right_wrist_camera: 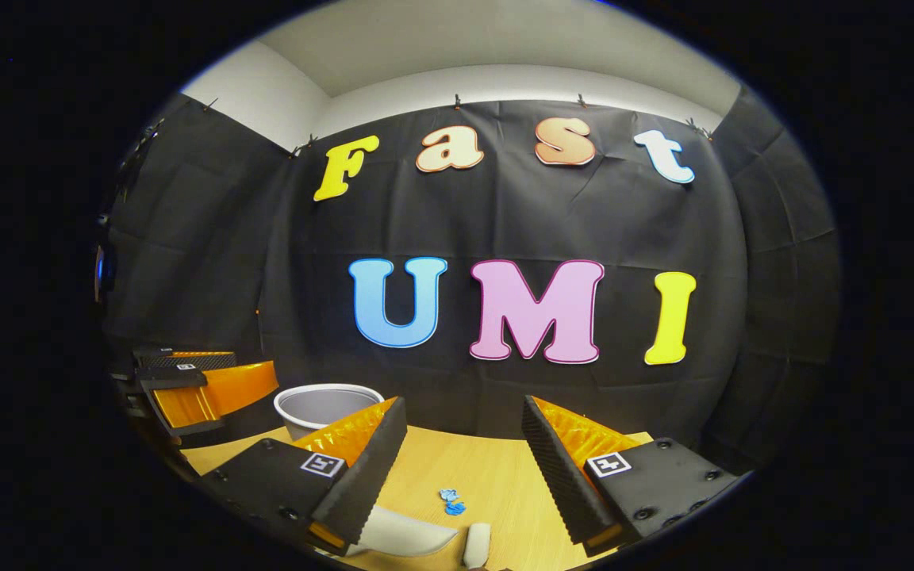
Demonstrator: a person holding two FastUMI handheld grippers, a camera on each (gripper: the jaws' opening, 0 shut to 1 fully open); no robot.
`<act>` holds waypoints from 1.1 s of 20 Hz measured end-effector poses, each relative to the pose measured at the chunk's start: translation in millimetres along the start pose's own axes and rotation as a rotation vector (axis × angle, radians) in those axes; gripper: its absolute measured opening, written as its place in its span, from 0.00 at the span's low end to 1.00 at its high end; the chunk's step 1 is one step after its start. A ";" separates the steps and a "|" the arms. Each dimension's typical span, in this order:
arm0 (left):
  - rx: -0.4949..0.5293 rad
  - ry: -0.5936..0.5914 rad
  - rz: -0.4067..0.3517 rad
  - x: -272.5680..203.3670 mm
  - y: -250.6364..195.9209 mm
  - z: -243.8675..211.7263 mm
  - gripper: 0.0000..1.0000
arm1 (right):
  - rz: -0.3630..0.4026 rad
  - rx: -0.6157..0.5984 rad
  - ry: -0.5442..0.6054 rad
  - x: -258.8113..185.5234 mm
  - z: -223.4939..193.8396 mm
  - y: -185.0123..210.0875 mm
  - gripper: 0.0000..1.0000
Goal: Pick up the small broom and dustpan from the desktop, sweep the trash into the dustpan with the broom, and then empty the trash into the garbage bin.
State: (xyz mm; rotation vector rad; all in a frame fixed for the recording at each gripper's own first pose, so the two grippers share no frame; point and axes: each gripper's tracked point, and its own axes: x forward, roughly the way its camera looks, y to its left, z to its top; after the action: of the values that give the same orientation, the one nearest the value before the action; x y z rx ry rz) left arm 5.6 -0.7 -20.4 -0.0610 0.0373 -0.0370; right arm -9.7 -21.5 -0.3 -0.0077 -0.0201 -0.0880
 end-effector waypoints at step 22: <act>0.019 0.113 -0.099 12.1 -9.4 -46.7 0.82 | -0.098 0.041 0.166 -20.2 -42.6 -1.2 0.95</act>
State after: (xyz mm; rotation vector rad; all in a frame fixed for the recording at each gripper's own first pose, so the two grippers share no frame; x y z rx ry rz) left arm 15.5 -13.4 -66.9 -0.0420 0.1468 -0.1396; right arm -29.1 -21.3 -43.3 0.0418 0.1433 -0.1860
